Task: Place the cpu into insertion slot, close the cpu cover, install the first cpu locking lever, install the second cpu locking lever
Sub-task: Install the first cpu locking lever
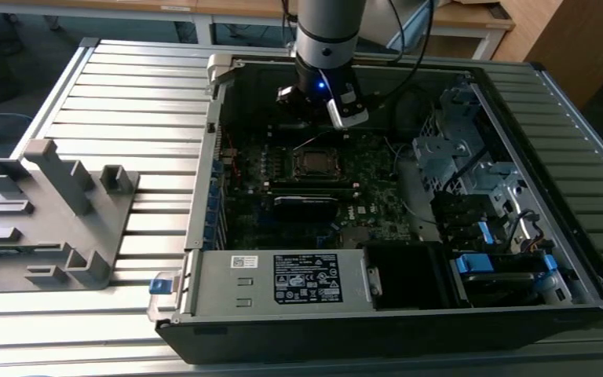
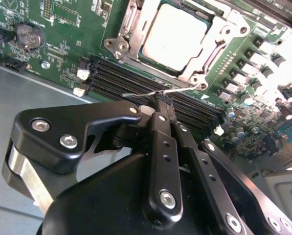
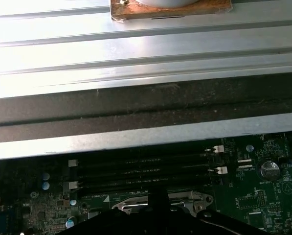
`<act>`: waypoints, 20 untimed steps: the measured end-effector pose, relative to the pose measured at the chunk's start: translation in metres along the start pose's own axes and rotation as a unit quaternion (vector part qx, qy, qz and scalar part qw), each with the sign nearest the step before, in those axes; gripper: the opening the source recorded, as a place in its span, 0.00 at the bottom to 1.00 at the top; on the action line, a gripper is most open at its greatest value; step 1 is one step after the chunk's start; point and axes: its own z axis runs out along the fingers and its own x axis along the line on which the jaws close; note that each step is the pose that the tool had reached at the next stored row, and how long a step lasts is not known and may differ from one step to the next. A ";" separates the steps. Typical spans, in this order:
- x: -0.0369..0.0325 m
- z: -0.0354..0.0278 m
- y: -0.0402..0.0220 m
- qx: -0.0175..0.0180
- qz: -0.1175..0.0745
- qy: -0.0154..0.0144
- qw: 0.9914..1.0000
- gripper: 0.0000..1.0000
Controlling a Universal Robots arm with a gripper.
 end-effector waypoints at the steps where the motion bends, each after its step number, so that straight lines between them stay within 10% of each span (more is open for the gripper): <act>1: -0.0001 0.0001 0.0000 0.000 0.000 0.000 1.000 0.11; 20: -0.0014 0.0046 0.0003 0.000 -0.001 0.000 1.000 0.11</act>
